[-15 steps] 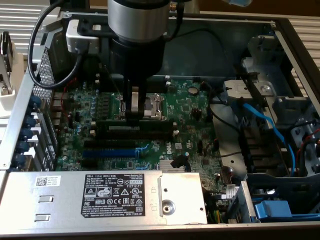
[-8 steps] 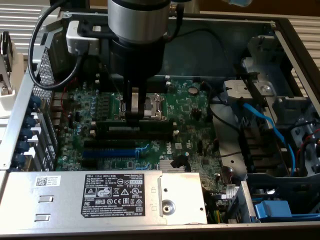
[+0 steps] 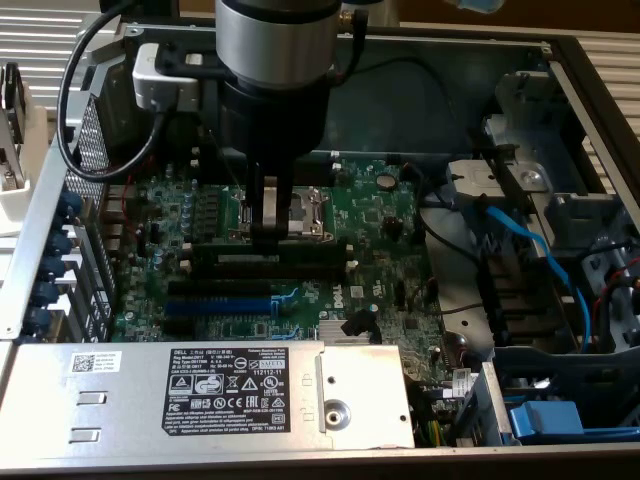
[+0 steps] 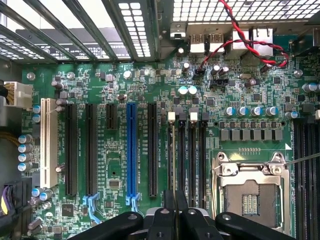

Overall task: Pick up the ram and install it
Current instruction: 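Insert the ram into the slot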

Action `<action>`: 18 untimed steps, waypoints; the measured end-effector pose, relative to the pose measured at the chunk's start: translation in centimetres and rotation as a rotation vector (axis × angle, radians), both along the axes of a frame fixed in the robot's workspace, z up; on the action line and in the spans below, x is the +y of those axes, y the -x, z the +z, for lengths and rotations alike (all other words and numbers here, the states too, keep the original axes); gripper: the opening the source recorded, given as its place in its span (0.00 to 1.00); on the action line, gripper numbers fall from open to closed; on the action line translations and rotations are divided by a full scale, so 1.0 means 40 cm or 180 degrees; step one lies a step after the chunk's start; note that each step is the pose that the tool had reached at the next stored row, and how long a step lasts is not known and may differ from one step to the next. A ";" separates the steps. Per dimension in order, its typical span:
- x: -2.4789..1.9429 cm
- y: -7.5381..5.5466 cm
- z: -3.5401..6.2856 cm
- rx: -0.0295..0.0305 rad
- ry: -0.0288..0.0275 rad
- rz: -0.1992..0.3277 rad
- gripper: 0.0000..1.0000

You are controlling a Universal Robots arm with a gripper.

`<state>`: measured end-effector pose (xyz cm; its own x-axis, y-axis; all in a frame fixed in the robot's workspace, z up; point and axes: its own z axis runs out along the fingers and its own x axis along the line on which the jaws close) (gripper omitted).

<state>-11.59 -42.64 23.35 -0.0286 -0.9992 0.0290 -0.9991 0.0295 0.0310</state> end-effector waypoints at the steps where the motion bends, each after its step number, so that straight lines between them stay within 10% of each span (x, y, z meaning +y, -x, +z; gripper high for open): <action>1: 0.000 0.001 0.000 0.0000 0.0000 0.0000 0.12; 18: 0.000 0.002 -0.006 0.0000 -0.0004 0.0000 0.12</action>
